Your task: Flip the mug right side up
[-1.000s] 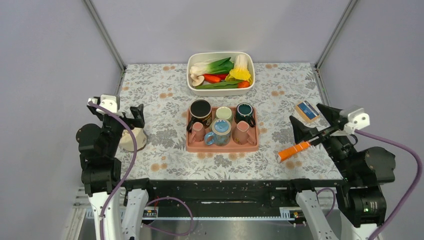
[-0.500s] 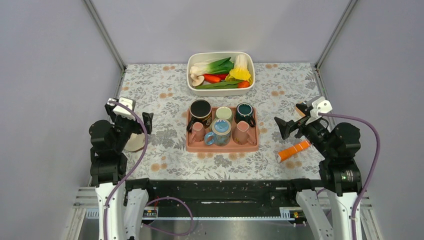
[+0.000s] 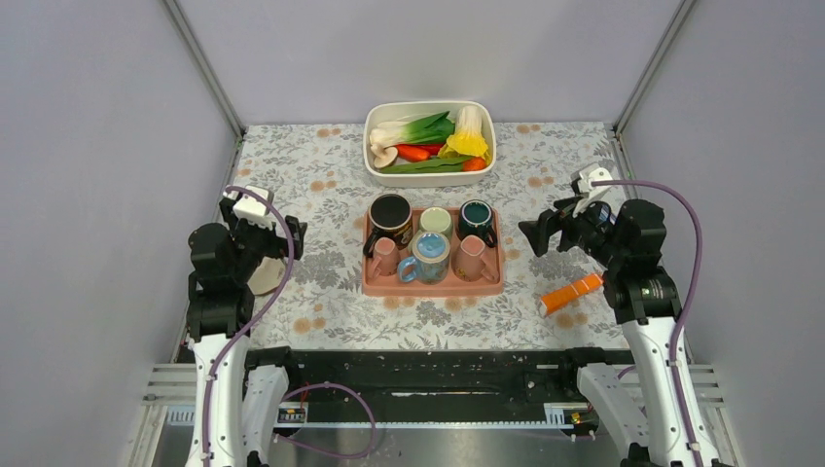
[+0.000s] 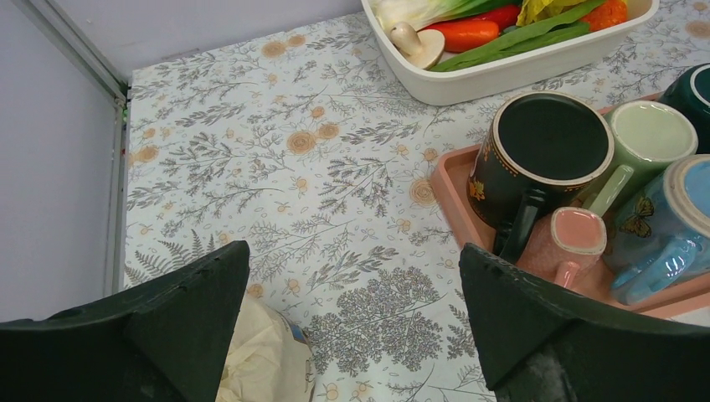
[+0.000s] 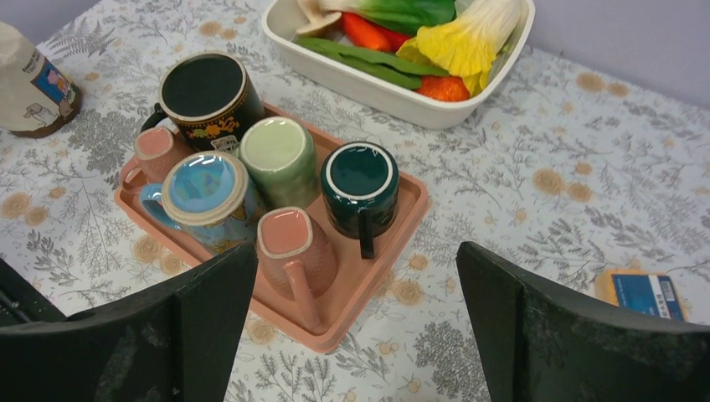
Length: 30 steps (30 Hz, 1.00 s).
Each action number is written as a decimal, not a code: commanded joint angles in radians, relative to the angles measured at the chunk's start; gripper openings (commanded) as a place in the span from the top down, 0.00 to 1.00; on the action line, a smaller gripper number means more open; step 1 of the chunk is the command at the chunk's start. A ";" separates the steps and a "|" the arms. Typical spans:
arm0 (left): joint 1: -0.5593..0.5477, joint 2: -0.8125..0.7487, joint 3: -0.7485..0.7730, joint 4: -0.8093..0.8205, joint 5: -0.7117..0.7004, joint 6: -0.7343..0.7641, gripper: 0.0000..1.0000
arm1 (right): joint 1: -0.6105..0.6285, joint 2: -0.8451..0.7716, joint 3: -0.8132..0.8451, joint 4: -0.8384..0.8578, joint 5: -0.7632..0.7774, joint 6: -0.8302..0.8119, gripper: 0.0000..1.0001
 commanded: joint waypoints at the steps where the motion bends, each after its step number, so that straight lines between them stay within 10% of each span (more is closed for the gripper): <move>1: 0.006 0.012 0.000 0.073 0.026 -0.009 0.01 | 0.002 0.041 0.056 -0.038 -0.002 -0.001 0.01; 30: 0.038 0.019 -0.012 0.067 0.117 -0.004 0.01 | 0.355 0.395 0.012 -0.169 0.218 -0.205 0.11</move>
